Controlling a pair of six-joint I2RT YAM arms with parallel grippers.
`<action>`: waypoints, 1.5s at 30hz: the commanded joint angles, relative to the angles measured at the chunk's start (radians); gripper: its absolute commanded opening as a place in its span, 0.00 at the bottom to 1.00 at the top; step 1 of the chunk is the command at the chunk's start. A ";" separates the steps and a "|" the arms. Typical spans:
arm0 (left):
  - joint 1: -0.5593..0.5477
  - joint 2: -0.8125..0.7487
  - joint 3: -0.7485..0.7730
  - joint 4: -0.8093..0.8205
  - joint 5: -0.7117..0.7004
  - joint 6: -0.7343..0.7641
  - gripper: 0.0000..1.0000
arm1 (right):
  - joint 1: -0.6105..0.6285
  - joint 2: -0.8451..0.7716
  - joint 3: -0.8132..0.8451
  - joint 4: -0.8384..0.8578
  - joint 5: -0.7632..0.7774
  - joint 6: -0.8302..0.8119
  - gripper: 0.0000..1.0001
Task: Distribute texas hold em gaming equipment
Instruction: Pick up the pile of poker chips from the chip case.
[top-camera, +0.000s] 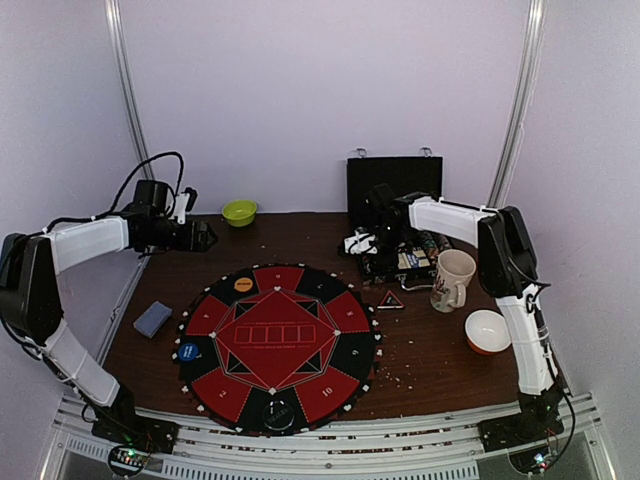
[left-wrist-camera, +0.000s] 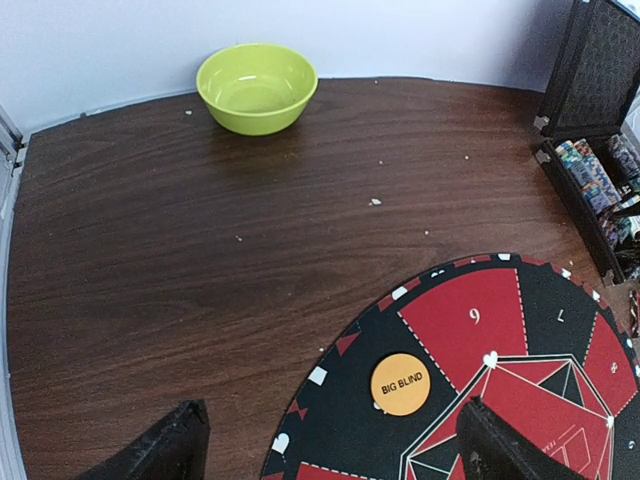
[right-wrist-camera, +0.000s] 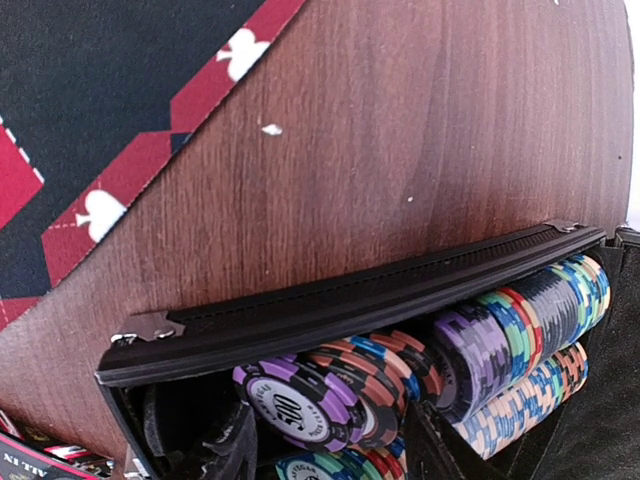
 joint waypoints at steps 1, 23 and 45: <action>0.011 0.011 0.007 0.013 0.016 0.006 0.89 | 0.021 0.019 -0.032 -0.084 0.066 -0.032 0.51; 0.016 0.052 0.018 -0.004 0.083 0.001 0.88 | 0.037 -0.094 -0.158 0.145 0.050 0.002 0.55; 0.024 0.069 0.027 -0.013 0.082 0.002 0.88 | 0.046 0.003 -0.089 -0.125 0.082 0.004 0.53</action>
